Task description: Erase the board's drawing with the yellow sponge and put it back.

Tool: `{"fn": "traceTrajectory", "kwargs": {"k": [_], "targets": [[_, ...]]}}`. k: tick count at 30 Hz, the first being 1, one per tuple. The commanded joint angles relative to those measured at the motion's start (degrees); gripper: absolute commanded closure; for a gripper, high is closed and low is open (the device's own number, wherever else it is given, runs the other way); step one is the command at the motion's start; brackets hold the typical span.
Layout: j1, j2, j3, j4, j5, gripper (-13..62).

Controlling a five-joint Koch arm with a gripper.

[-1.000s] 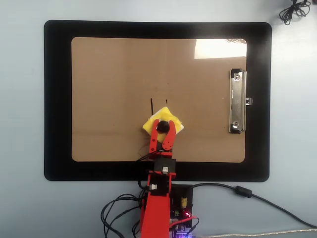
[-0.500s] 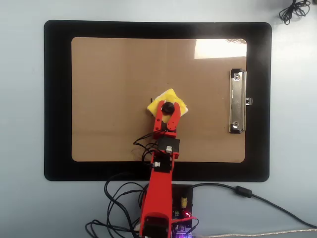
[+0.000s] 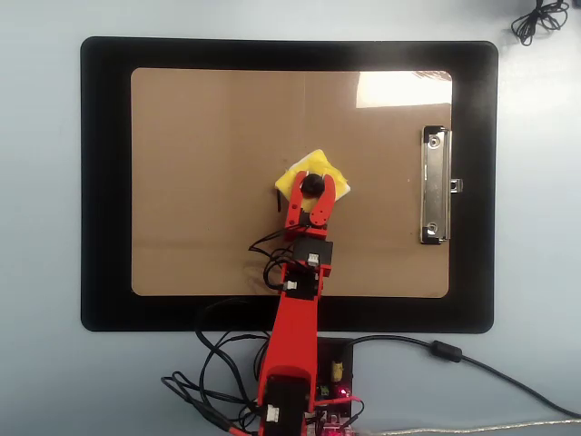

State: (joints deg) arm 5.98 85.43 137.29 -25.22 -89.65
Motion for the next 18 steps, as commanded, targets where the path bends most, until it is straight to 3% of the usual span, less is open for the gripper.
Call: {"fn": "traceTrajectory", "kwargs": {"k": [1,6,13,18], "targets": [[-0.2,4.4,5.3,-1.3,-0.2,57.7],[-1.7,18.5,9.6,1.6,-0.1,57.7],[-11.6,37.3,7.6,22.3,-0.2,57.7],[-18.3,38.8,7.6,24.1,-2.0,57.7]]}}
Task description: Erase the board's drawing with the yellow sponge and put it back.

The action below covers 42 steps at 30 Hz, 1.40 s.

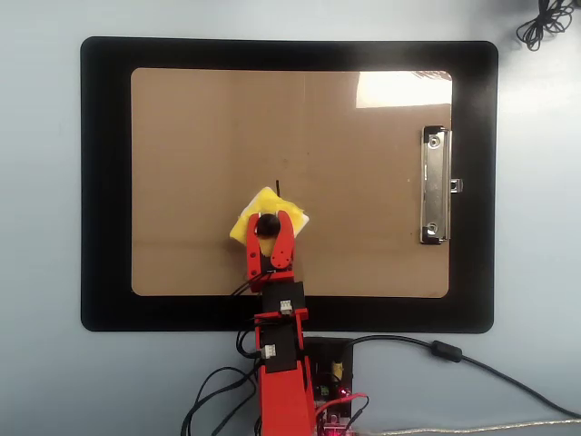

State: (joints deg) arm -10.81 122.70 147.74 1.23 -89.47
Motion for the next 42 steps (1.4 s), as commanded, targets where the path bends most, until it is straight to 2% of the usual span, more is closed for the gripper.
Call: {"fn": "traceTrajectory", "kwargs": {"k": [1,12,20,23,30,33,38,40,42], "targets": [[-1.8,0.4,-3.0,-2.5,-2.2,57.6],[-1.3,-12.0,-1.7,-9.8,-2.0,57.6],[6.9,-36.6,-10.4,-30.4,-1.6,57.7],[10.5,-34.4,-5.8,-31.0,-1.1,57.6],[10.1,-8.8,15.6,-30.3,-1.1,57.7],[9.5,-13.7,9.1,-28.6,-1.1,57.7],[9.1,-34.4,-8.2,-28.9,-1.1,57.7],[8.7,-35.9,-9.3,-29.2,-1.1,57.7],[8.0,-32.6,-5.4,-29.3,-1.2,57.7]]}}
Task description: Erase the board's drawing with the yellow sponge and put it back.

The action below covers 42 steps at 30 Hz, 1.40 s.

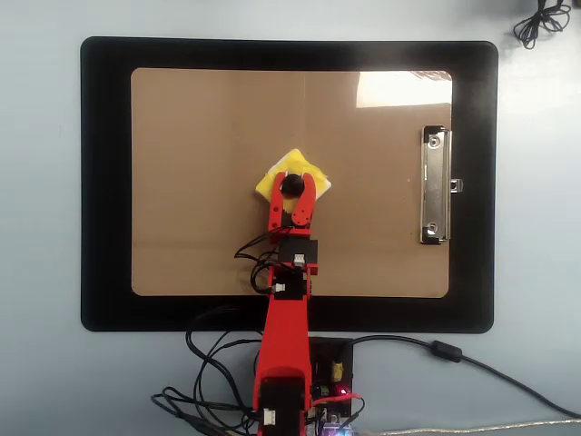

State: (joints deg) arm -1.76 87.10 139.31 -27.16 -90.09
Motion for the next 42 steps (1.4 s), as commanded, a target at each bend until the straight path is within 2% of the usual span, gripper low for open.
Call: {"fn": "traceTrajectory", "kwargs": {"k": [1,4,7,14,17,24,26,29,33,35,38,42], "targets": [[-1.7,5.8,6.4,-1.1,-0.6,57.7],[-5.5,16.2,16.0,-0.9,-0.9,57.7],[-7.7,20.6,18.5,-0.8,-0.9,57.7],[-8.3,2.9,5.8,-1.5,-1.0,57.7],[-8.3,0.7,4.3,-2.2,-1.0,57.7],[-8.7,21.6,24.3,-2.5,-0.8,57.7],[-8.7,23.6,25.1,-2.3,-0.7,57.7],[-8.4,15.5,18.5,-2.4,-0.5,57.7],[-7.2,-1.8,3.0,-2.8,-0.6,57.7],[-6.8,-5.4,-1.8,-2.9,-0.8,57.7],[-6.9,-1.8,4.0,-3.3,-1.0,57.6],[-6.9,15.2,20.4,-3.2,-0.8,57.7]]}}
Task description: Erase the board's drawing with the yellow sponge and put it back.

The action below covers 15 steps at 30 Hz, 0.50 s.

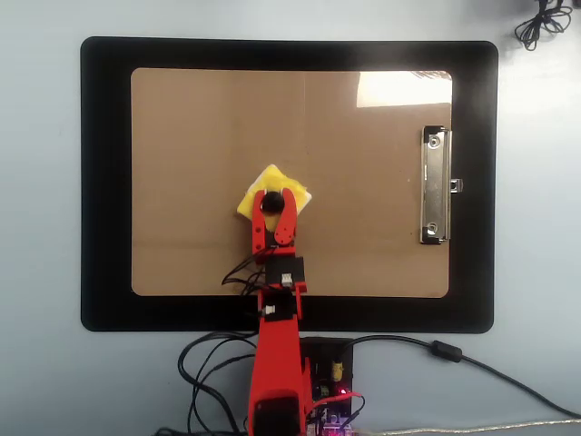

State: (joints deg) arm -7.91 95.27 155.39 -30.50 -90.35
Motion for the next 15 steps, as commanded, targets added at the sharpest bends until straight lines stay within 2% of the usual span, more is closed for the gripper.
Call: {"fn": "traceTrajectory", "kwargs": {"k": [1,4,7,12,15], "targets": [[-0.6,10.8,7.5,0.4,-0.5,57.7],[-0.5,15.7,11.5,1.0,-0.5,57.7],[-0.1,8.4,4.5,1.5,-0.5,57.7],[3.3,-11.2,-14.0,1.3,-0.5,57.7],[3.2,-12.7,-15.3,1.1,-0.6,57.7]]}}
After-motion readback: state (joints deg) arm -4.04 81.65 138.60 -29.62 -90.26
